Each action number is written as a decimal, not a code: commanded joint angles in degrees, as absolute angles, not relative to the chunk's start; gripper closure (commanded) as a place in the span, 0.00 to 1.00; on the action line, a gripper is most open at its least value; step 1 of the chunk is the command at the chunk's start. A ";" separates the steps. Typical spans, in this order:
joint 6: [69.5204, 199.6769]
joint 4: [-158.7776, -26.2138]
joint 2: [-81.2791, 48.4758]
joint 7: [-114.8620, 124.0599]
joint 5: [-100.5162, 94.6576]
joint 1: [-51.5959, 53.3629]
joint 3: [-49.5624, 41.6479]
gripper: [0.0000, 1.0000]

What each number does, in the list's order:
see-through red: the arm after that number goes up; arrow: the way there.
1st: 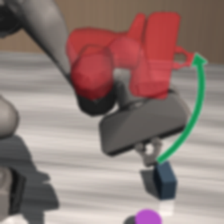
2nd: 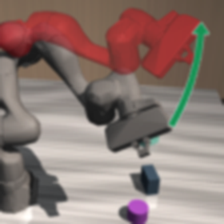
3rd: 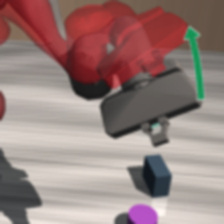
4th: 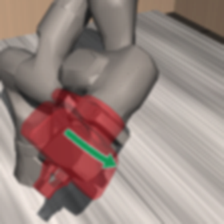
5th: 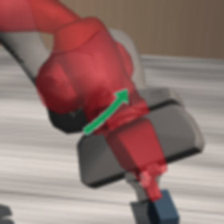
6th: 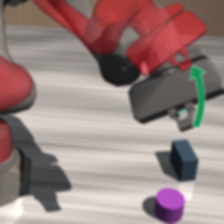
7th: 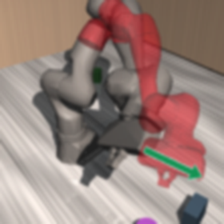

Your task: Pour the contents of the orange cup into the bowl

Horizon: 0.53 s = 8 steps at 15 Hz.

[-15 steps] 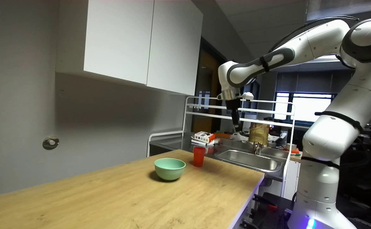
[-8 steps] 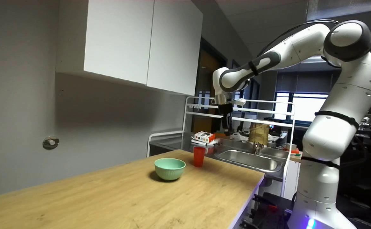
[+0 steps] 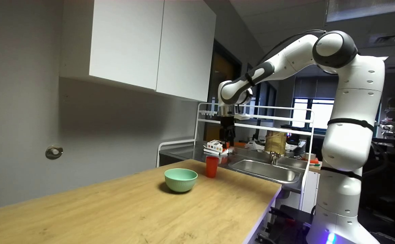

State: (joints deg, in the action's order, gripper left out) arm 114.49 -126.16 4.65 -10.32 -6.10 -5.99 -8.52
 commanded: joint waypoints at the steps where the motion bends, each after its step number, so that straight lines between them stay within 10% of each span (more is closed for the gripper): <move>1: 114.71 -119.30 -2.74 -10.09 -1.32 -7.54 -9.42 0.00; 8: 115.33 -110.77 -13.61 -9.62 3.35 -10.92 -9.83 0.00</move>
State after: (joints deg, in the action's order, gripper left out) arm 116.11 -115.72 -9.13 -10.32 1.25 -9.75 -9.91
